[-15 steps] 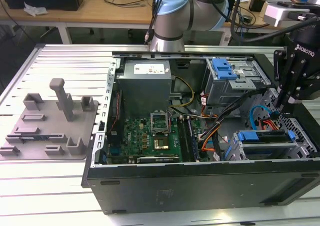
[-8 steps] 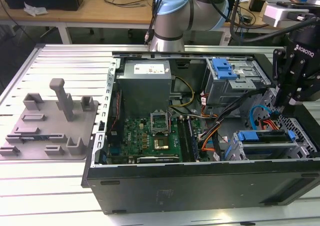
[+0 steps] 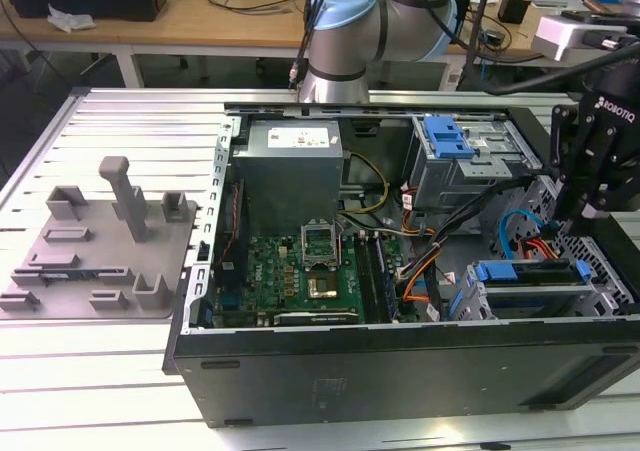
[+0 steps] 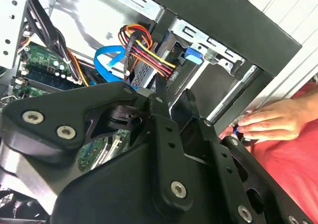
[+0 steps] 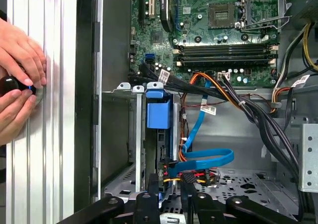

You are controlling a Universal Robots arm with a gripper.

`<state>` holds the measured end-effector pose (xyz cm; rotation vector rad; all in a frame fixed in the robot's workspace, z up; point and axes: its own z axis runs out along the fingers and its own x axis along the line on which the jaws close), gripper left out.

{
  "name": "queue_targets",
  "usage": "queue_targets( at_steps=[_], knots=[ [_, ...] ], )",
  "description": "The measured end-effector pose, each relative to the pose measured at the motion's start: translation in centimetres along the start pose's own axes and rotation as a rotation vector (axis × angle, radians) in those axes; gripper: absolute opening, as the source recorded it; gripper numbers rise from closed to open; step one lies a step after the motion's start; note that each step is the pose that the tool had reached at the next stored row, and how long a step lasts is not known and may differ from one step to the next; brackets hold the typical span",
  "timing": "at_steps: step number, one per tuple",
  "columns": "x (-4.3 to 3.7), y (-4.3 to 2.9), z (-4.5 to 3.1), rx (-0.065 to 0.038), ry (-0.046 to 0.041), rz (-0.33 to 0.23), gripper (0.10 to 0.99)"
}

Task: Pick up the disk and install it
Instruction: 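Insert the second disk wire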

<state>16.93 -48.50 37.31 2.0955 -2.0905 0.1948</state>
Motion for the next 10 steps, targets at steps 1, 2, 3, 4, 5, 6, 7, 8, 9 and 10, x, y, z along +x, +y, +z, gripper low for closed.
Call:
queue_targets(
  at_steps=[1, 2, 3, 4, 5, 6, 7, 8, 9, 10],
  knots=[
    [-0.07, -0.22, 0.01, -0.012, 0.0071, -0.002, 0.314],
    [-0.12, -0.19, 0.08, -0.017, 0.0115, -0.002, 0.314],
    [-0.18, 0.00, 0.19, -0.017, 0.0119, -0.002, 0.314],
    [-0.24, 0.23, 0.29, -0.017, 0.0119, -0.002, 0.314],
    [-0.28, 0.35, 0.33, -0.017, 0.0120, -0.002, 0.314],
    [-0.36, 0.50, 0.38, -0.017, 0.0119, -0.002, 0.314],
    [-0.42, 0.56, 0.39, -0.017, 0.0119, -0.003, 0.314],
    [-0.46, 0.59, 0.40, -0.017, 0.0119, -0.003, 0.314],
    [-0.51, 0.62, 0.47, -0.017, 0.0117, -0.002, 0.314],
    [-0.53, 0.64, 0.52, -0.018, 0.0104, 0.001, 0.314]
  ],
)
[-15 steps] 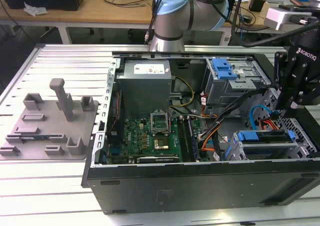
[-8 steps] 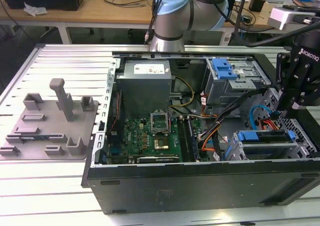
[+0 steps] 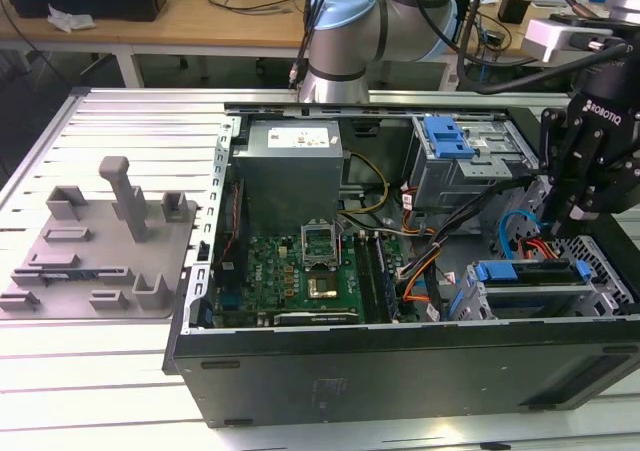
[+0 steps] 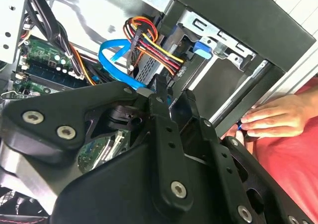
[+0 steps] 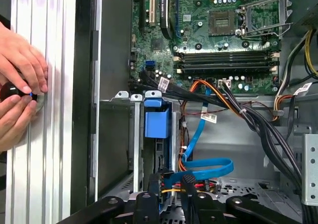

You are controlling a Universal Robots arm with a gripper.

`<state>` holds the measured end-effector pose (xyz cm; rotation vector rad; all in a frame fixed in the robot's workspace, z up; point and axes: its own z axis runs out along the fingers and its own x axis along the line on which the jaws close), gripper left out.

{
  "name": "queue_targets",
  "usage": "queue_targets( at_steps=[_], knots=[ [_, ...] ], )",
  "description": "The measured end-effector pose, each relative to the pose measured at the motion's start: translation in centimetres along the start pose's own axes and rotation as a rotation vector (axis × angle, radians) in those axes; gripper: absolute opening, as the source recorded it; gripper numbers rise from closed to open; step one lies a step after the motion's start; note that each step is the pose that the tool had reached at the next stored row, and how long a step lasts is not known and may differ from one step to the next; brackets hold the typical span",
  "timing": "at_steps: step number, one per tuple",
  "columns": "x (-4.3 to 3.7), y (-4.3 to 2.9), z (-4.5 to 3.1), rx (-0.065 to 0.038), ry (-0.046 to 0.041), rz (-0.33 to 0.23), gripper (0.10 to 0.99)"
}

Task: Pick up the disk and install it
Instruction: 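Insert the second disk wire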

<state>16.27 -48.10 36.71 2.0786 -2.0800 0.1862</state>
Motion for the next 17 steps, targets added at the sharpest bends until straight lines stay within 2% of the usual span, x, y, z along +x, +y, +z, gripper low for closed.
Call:
queue_targets(
  at_steps=[5, 7, 8, 13, 17],
  knots=[
    [-0.03, 0.12, 0.10, -0.003, -0.0081, 0.012, 0.314],
    [-0.02, 0.16, 0.10, -0.003, -0.0176, 0.015, 0.314],
    [0.01, 0.17, 0.12, -0.004, -0.0210, 0.016, 0.227],
    [0.51, 0.17, 0.22, -0.005, -0.0221, 0.024, 0.227],
    [0.61, 0.20, 0.25, -0.006, -0.0229, 0.027, 0.227]
  ],
)
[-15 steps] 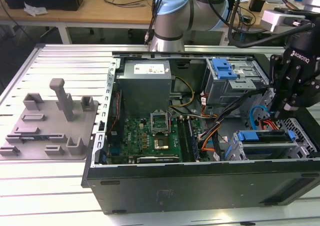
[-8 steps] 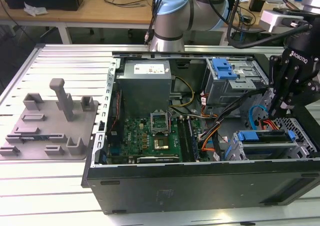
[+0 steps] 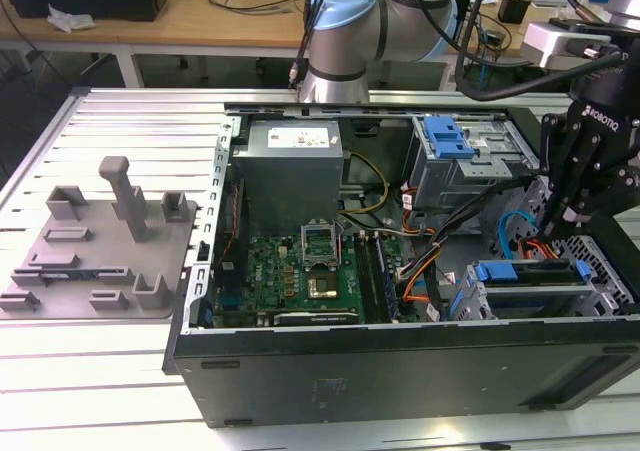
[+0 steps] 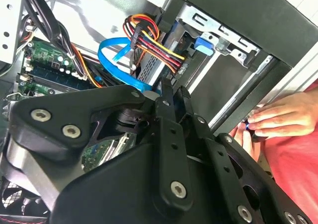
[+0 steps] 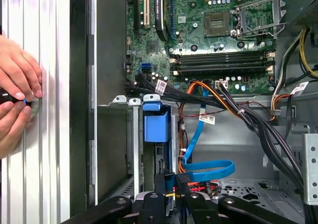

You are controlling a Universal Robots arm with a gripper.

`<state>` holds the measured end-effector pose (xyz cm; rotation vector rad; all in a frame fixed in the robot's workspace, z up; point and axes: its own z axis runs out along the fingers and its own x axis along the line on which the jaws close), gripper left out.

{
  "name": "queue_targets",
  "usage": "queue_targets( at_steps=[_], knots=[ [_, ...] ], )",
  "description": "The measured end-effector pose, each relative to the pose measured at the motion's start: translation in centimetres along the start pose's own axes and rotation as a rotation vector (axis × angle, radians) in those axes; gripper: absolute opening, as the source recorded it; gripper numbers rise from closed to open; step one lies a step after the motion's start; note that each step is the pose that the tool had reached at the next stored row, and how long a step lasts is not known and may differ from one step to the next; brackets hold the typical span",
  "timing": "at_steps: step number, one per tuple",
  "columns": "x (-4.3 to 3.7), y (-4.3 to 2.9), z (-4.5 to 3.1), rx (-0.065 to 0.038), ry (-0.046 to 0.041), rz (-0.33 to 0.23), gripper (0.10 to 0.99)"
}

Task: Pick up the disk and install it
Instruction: 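Insert the second disk wire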

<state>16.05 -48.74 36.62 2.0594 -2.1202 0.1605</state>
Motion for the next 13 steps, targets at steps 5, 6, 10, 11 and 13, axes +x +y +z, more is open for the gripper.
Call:
queue_targets(
  at_steps=[5, 6, 10, 11, 13],
  knots=[
    [0.07, 0.03, 0.02, -0.001, -0.0006, 0.003, 0.161],
    [0.09, 0.03, 0.02, -0.001, -0.0007, 0.004, 0.161],
    [0.16, 0.02, 0.04, -0.001, -0.0027, 0.005, 0.161],
    [0.16, 0.03, 0.04, -0.001, -0.0027, 0.005, 0.161],
    [0.17, 0.02, 0.04, -0.001, -0.0028, 0.005, 0.161]
  ],
)
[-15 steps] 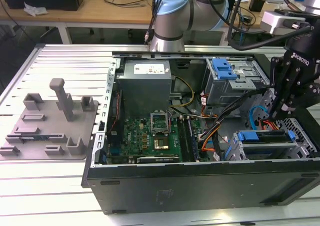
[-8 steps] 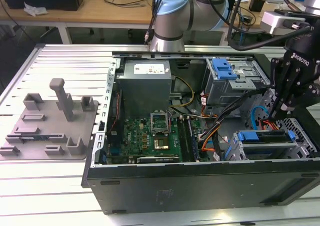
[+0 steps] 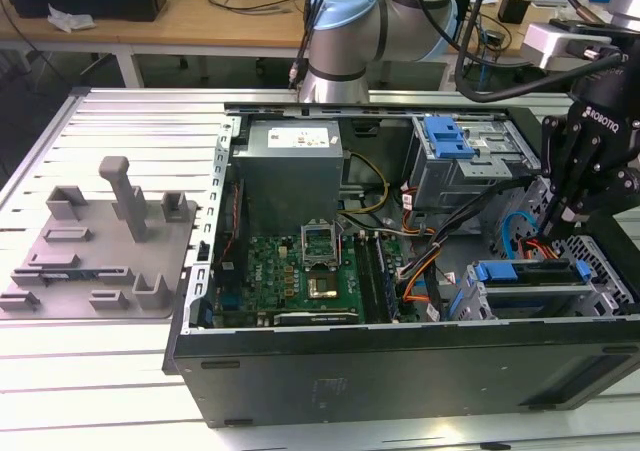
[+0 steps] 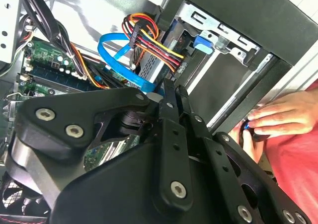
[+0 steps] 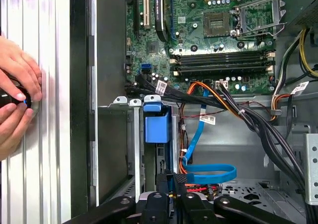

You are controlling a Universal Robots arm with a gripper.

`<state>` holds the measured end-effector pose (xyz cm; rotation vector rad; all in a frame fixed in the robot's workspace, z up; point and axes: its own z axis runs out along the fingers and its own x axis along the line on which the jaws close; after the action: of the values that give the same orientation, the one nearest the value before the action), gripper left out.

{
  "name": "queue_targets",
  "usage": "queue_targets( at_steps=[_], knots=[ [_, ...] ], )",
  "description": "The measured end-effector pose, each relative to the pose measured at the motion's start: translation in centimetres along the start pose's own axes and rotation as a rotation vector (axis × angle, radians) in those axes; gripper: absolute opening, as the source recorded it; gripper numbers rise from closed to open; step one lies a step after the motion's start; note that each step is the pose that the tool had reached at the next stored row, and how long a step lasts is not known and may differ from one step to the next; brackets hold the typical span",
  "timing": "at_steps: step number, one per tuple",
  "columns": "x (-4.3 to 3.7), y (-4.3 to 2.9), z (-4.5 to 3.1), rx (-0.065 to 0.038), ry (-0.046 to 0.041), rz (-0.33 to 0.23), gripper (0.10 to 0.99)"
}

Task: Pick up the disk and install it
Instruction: 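Insert the second disk wire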

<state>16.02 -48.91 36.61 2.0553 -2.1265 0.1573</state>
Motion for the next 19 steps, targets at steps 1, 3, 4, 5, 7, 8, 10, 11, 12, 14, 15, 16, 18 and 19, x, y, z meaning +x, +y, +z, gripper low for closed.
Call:
queue_targets(
  at_steps=[1, 3, 4, 5, 7, 8, 10, 11, 12, 14, 15, 16, 18, 19],
  knots=[
    [0.01, 0.00, 0.00, 0.000, -0.0001, 0.000, 0.161],
    [0.12, 0.07, 0.03, 0.000, -0.0081, 0.000, 0.161],
    [0.25, 0.12, 0.06, 0.001, -0.0207, -0.001, 0.161],
    [0.48, 0.15, 0.10, 0.003, -0.0422, -0.001, 0.161],
    [1.14, 0.13, 0.24, 0.004, -0.0781, -0.003, 0.161],
    [1.46, 0.12, 0.30, 0.005, -0.0811, -0.003, 0.161],
    [1.72, 0.12, 0.36, 0.005, -0.0818, -0.003, 0.161],
    [1.85, 0.11, 0.39, 0.005, -0.0826, -0.003, 0.161],
    [2.05, 0.12, 0.43, 0.006, -0.0853, -0.004, 0.161],
    [2.53, 0.19, 0.53, 0.009, -0.1067, -0.005, 0.161],
    [2.74, 0.24, 0.57, 0.011, -0.1189, -0.006, 0.161],
    [2.86, 0.28, 0.60, 0.012, -0.1258, -0.007, 0.161],
    [3.15, 0.35, 0.67, 0.014, -0.1431, -0.008, 0.161],
    [3.28, 0.36, 0.70, 0.014, -0.1534, -0.008, 0.161]
  ],
)
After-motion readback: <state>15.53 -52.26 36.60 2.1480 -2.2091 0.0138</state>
